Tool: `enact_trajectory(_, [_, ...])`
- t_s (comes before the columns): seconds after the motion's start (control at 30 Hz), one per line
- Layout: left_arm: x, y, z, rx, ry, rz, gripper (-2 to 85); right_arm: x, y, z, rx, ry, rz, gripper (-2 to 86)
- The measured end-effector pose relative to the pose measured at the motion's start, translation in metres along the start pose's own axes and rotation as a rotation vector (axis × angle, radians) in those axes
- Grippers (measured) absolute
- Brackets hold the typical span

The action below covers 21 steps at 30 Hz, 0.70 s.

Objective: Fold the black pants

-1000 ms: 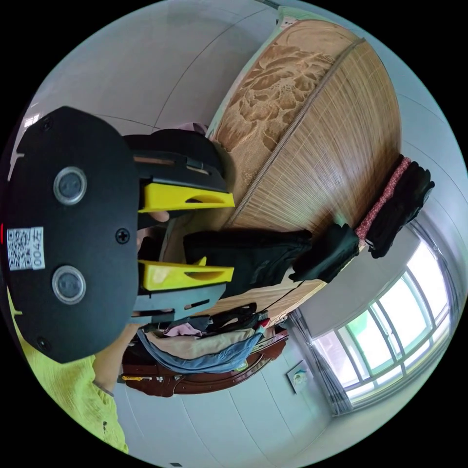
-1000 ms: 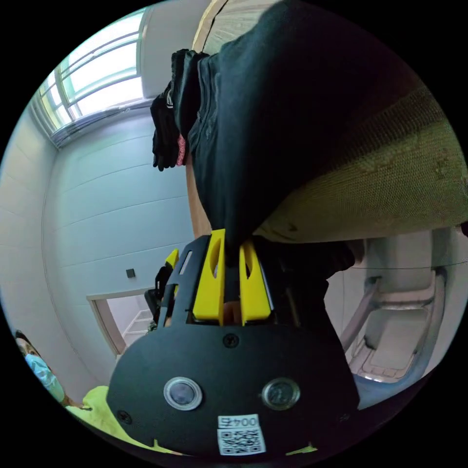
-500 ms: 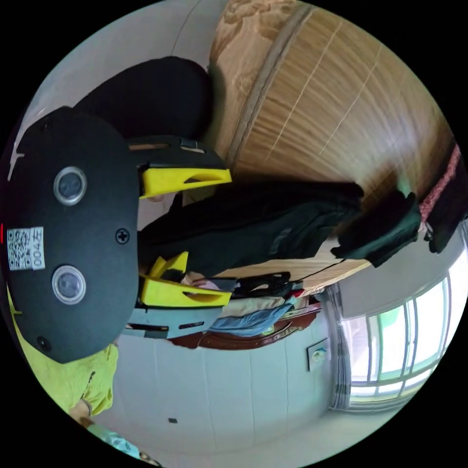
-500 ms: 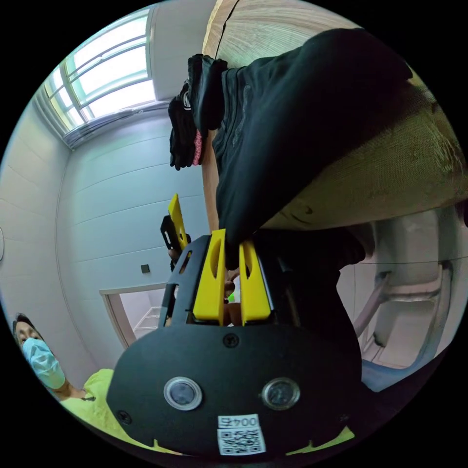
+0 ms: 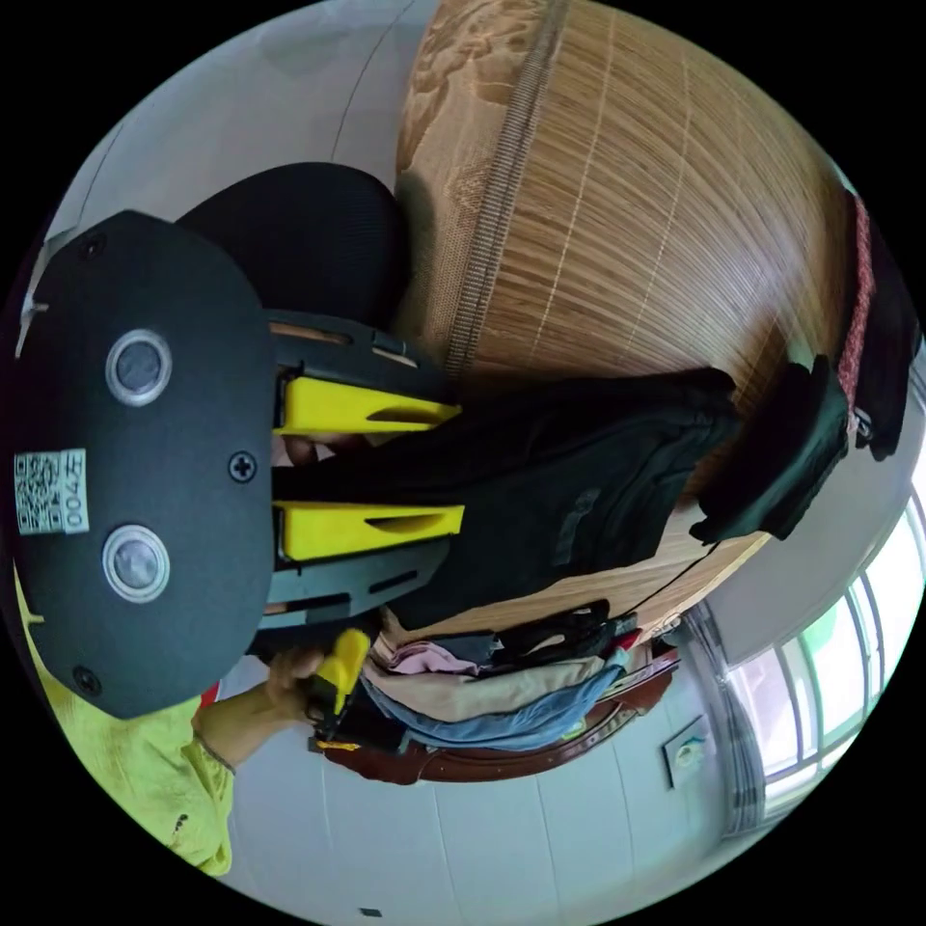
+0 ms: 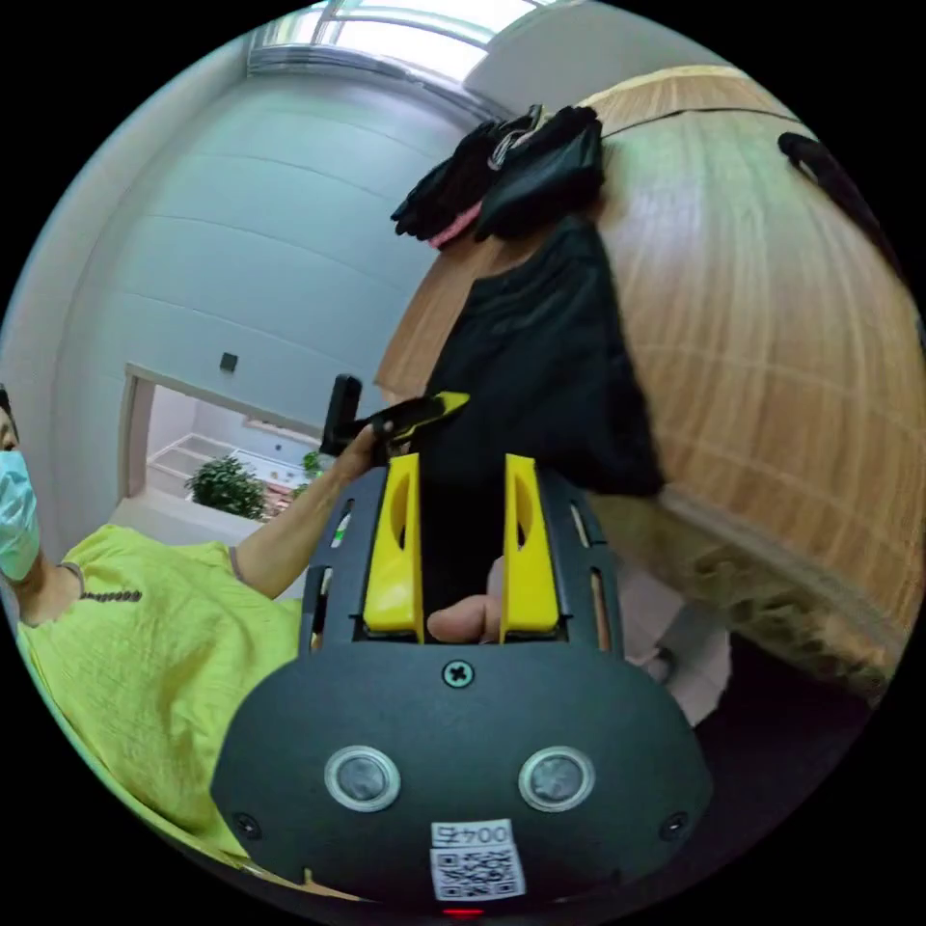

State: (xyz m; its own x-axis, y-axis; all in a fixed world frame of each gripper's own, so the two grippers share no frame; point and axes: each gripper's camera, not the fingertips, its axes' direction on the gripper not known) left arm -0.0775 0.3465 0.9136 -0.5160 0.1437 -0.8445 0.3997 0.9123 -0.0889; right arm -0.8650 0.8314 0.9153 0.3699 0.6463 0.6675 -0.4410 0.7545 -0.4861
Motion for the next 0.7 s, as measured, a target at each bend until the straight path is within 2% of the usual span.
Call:
enact_trajectory(0.07, [-0.003,0.001,0.004,0.018,0.017,-0.021,11.6,0.025,-0.028,-0.036,0.04,0.107,-0.005,14.9])
enact_trajectory(0.2, [0.007,-0.004,0.014,0.005,-0.043,-0.004,10.9,0.065,-0.069,-0.046,-0.004,0.136,-0.001,16.5])
enact_trajectory(0.33, [0.029,-0.009,0.025,0.001,-0.174,0.062,10.6,0.085,-0.106,-0.027,-0.102,0.113,-0.049,17.1])
enact_trajectory(0.53, [0.019,-0.029,0.018,-0.029,-0.243,0.09,10.3,0.107,-0.135,-0.01,-0.183,-0.054,-0.042,15.0])
enact_trajectory(0.7, [-0.005,-0.051,0.02,-0.091,-0.203,0.079,10.1,0.112,-0.15,0.013,-0.217,-0.121,-0.045,13.6])
